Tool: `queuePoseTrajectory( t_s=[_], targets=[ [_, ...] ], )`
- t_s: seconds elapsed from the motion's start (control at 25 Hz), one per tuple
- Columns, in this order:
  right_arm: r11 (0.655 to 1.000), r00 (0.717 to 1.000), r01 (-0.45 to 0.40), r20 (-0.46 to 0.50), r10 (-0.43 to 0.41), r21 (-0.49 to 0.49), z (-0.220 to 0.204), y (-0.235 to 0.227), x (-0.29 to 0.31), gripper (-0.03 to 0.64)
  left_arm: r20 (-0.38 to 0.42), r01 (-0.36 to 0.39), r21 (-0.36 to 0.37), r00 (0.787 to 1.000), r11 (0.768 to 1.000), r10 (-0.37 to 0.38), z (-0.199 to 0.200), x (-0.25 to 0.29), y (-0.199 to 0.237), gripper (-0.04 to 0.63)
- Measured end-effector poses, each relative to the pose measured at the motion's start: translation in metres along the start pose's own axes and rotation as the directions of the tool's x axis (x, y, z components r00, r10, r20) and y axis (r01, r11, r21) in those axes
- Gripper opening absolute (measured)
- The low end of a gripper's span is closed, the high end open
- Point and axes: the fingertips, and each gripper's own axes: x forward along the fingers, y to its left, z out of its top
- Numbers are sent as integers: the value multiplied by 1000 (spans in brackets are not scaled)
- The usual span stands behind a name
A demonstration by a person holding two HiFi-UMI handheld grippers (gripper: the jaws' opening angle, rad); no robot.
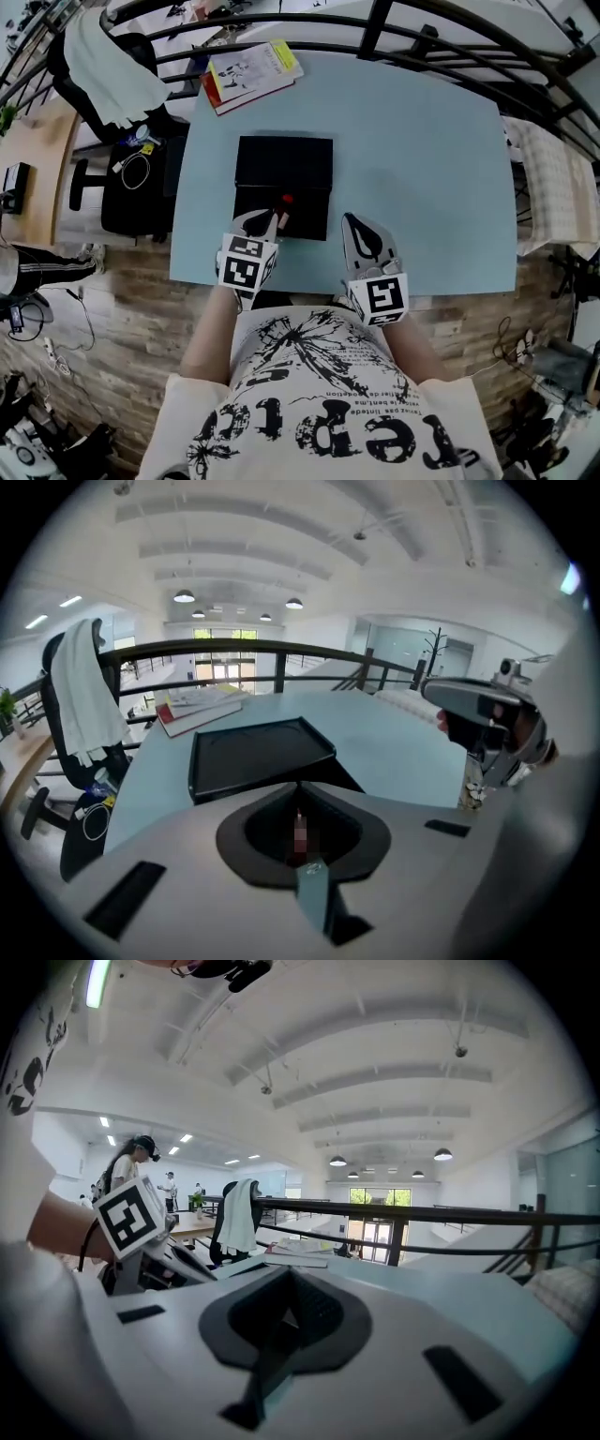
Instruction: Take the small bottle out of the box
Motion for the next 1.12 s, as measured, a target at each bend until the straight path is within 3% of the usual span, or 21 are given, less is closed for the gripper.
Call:
queuePoseTrajectory(
  t_s=[0.2,0.36,0.6,0.92,1.04,1.12],
  targets=[
    [997,997,78,-25,-77,25,-5,-2,7,11,-142,115,25,984,993,-110,-15,36,2,34],
    [992,992,120,-33,-119,38,-7,-5,9,11,-255,189,58,952,980,-169,-30,62,-3,137],
    [987,986,157,-53,-155,34,-13,-10,5,11,-386,225,90,906,970,-174,-56,93,-1,259],
    [985,983,172,-71,-171,16,-19,-19,-9,11,-468,246,64,863,967,-189,-77,108,-5,268],
    [984,982,176,-74,-175,11,-20,-23,-13,11,-508,237,95,847,967,-158,-84,111,-3,270],
    [984,981,180,-75,-179,9,-22,-25,-16,11,-511,221,129,850,967,-126,-85,113,-2,270]
  ],
)
